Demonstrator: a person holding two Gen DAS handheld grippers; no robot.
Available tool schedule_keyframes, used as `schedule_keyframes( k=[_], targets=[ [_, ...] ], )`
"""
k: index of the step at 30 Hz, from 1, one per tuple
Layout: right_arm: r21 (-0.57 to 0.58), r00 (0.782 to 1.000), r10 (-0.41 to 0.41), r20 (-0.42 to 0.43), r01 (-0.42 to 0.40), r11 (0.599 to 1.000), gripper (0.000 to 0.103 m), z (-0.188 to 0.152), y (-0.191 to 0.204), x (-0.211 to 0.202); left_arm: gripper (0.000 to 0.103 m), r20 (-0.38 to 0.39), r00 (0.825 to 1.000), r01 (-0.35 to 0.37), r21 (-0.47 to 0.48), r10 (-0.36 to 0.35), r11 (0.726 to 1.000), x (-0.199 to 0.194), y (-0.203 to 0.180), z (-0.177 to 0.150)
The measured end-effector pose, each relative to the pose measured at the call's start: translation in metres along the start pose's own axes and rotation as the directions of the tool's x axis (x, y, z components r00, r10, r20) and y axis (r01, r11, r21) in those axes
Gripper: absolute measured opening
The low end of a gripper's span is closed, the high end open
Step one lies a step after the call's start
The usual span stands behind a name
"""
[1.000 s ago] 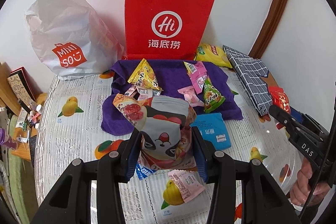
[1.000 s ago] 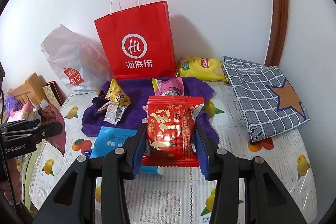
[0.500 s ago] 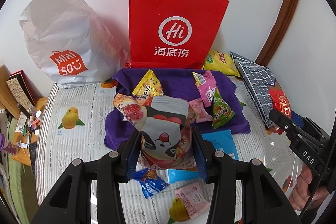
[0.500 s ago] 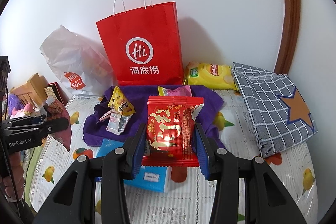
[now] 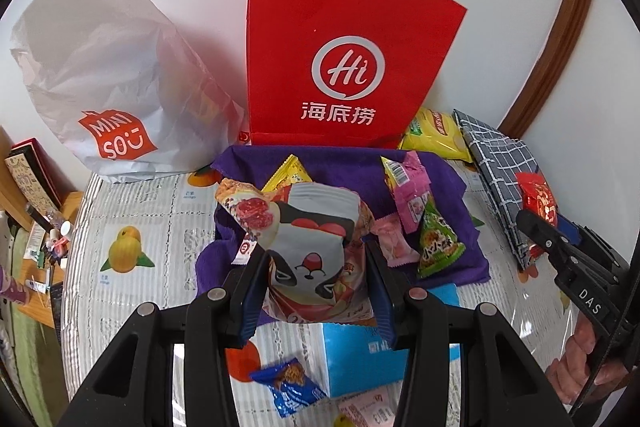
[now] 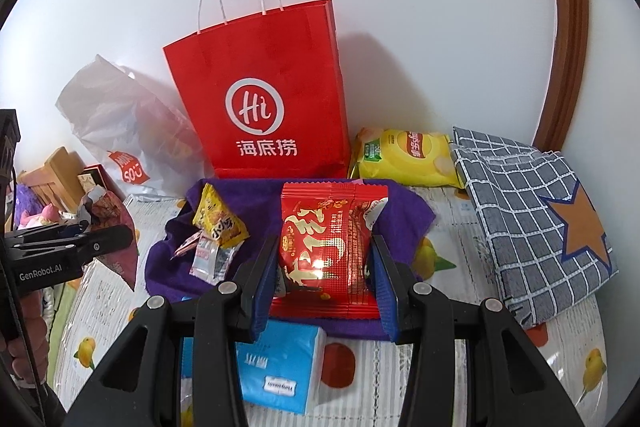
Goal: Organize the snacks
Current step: 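Carry the red packet and panda-print packet over the purple towel, then lower both packets onto the towel and open both grippers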
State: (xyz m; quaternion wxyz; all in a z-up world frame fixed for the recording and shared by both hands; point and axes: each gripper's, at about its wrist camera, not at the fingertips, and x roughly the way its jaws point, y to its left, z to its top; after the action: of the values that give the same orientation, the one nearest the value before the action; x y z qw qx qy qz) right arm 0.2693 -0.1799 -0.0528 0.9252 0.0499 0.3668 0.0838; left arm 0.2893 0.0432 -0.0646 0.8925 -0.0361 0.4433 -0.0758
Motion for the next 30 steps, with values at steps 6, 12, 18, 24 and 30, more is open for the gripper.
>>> schedule_keyframes(
  k=[6, 12, 18, 24, 30],
  targets=[
    [0.0, 1.0, -0.006, -0.01, 0.006, 1.0, 0.044, 0.013, -0.005, 0.022, 0.044, -0.014, 1.0, -0.009, -0.016, 0.009, 1.0, 0.019, 0.008, 0.008],
    [0.01, 1.0, -0.013, -0.025, 0.013, 1.0, 0.044, 0.022, -0.013, 0.041, 0.044, -0.036, 0.999, -0.007, -0.057, 0.005, 0.998, 0.042, 0.021, 0.017],
    [0.014, 0.998, -0.022, -0.053, 0.023, 1.0, 0.044, 0.025, -0.022, 0.067, 0.044, -0.06, 0.998, -0.018, -0.073, 0.014, 0.997, 0.063, 0.032, 0.02],
    [0.0, 0.993, -0.01, -0.118, 0.01, 1.0, 0.044, 0.019, -0.023, 0.1, 0.044, -0.096, 0.995, 0.007, -0.075, -0.014, 0.997, 0.083, 0.033, 0.02],
    [-0.029, 0.986, 0.002, -0.167, -0.007, 1.0, 0.044, 0.008, -0.015, 0.124, 0.044, -0.131, 0.991, 0.021, -0.043, -0.027, 0.999, 0.099, 0.024, 0.015]
  ],
)
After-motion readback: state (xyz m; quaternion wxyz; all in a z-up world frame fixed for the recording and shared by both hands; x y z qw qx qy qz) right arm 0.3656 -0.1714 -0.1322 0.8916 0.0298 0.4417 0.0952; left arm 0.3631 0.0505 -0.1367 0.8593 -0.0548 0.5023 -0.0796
